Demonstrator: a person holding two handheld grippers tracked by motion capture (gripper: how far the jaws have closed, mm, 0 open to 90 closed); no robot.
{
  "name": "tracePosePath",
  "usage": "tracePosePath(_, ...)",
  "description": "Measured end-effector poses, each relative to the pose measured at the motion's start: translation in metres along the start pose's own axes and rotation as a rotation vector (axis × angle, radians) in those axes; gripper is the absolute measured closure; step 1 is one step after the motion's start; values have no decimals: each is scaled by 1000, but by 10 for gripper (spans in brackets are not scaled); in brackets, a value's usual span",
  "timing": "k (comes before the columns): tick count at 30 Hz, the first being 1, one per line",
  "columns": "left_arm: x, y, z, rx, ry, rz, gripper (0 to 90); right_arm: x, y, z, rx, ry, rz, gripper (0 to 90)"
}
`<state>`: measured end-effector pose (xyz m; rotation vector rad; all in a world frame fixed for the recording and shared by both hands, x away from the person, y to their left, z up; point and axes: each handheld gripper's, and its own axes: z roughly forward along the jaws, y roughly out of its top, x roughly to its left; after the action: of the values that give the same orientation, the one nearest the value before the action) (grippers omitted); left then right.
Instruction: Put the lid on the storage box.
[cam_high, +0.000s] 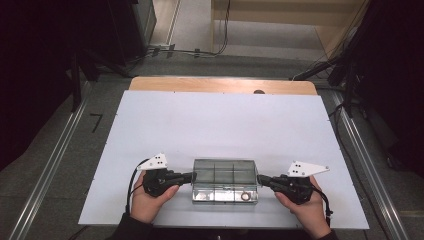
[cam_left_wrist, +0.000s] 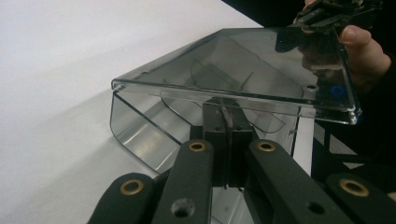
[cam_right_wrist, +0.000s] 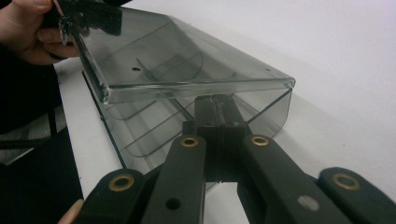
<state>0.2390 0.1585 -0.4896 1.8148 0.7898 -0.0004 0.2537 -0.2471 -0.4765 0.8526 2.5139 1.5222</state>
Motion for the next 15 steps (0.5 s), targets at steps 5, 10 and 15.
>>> tracePosePath(5, 0, -2, 1, 21, 2, 8, 900, -1, -2, 1, 15, 1, -11, 875)
tracePosePath(10, 2, -3, 0, 41, 0, 10, 900, -1, -4, 2, 28, -2, -21, 875)
tracePosePath(15, 4, -4, 0, 54, -6, 9, 900, -1, -5, 4, 42, 1, -36, 875)
